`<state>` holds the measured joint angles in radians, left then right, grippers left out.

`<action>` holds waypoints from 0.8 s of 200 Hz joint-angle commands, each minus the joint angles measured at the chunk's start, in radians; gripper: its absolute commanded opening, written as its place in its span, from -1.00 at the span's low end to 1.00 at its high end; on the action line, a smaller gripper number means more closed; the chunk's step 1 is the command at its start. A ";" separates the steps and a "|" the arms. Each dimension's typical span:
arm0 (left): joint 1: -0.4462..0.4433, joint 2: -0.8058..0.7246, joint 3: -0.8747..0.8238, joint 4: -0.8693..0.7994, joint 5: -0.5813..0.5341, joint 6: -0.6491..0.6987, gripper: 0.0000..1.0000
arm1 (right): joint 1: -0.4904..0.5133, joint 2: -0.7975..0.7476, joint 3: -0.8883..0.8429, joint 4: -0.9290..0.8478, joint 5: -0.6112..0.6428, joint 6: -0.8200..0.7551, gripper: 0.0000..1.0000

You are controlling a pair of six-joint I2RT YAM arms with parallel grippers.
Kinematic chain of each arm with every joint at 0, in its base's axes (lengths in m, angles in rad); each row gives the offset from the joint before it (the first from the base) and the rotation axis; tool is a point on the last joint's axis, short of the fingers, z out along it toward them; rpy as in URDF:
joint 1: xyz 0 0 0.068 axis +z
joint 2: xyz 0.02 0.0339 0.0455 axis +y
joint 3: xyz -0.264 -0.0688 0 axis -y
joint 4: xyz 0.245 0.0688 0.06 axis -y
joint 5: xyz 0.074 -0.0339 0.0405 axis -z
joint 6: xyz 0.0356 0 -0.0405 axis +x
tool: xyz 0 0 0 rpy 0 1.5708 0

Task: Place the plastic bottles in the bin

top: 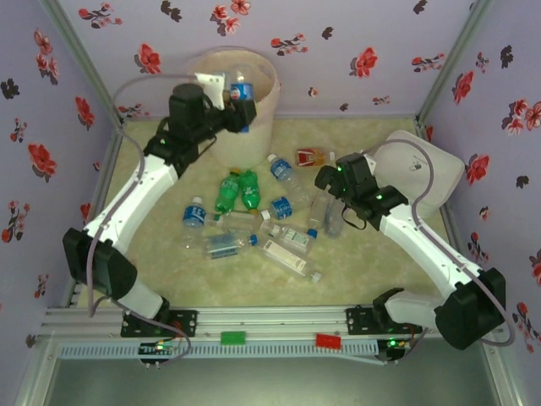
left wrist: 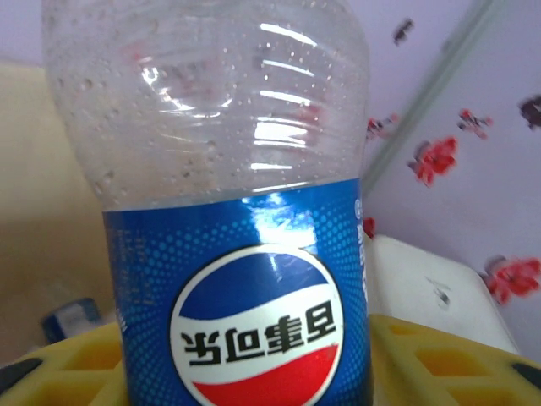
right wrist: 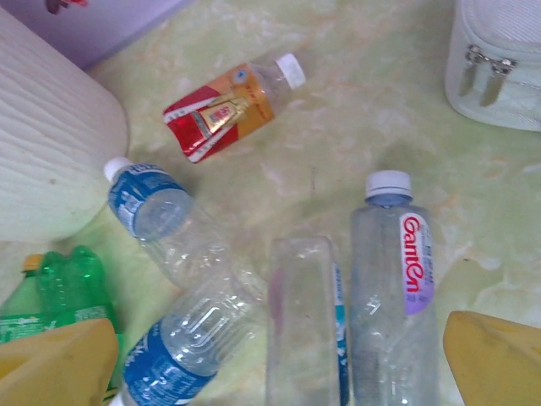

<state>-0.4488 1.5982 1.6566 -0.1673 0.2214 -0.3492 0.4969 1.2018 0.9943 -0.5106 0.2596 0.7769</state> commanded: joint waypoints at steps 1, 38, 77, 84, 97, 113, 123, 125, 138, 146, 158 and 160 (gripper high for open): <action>0.049 0.112 0.193 -0.137 -0.016 0.069 -0.04 | -0.004 -0.015 -0.022 -0.028 0.049 -0.007 0.99; 0.100 0.331 0.538 -0.304 -0.083 0.136 -0.04 | -0.003 -0.036 -0.049 -0.025 0.037 -0.037 0.99; 0.132 0.572 0.839 -0.467 -0.099 0.134 -0.03 | -0.004 -0.072 -0.076 -0.023 -0.022 -0.102 0.99; 0.134 0.611 0.878 -0.491 -0.100 0.135 -0.03 | -0.003 -0.082 -0.088 -0.014 -0.036 -0.113 0.99; 0.135 0.665 0.938 -0.530 -0.102 0.136 -0.02 | -0.003 -0.106 -0.119 0.013 -0.053 -0.116 0.99; 0.136 0.695 0.953 -0.547 -0.105 0.138 0.07 | -0.002 -0.136 -0.154 0.041 -0.060 -0.114 0.99; 0.135 0.697 0.940 -0.544 -0.109 0.137 0.14 | -0.003 -0.150 -0.169 0.049 -0.057 -0.116 0.99; 0.134 0.695 0.938 -0.543 -0.109 0.137 0.16 | -0.003 -0.152 -0.171 0.051 -0.057 -0.116 0.99; 0.136 0.693 0.925 -0.536 -0.111 0.134 0.36 | -0.003 -0.163 -0.184 0.061 -0.053 -0.121 0.99; 0.135 0.691 0.925 -0.535 -0.111 0.133 0.49 | -0.003 -0.170 -0.194 0.074 -0.054 -0.126 0.99; 0.136 0.687 0.924 -0.532 -0.110 0.134 0.69 | -0.003 -0.177 -0.206 0.095 -0.052 -0.129 0.99; 0.136 0.686 0.924 -0.532 -0.110 0.133 0.71 | -0.003 -0.175 -0.207 0.097 -0.050 -0.129 0.99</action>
<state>-0.3180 2.3131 2.5587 -0.6979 0.1223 -0.2291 0.4973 1.0477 0.8108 -0.4767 0.2092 0.6758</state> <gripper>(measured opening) 0.794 0.995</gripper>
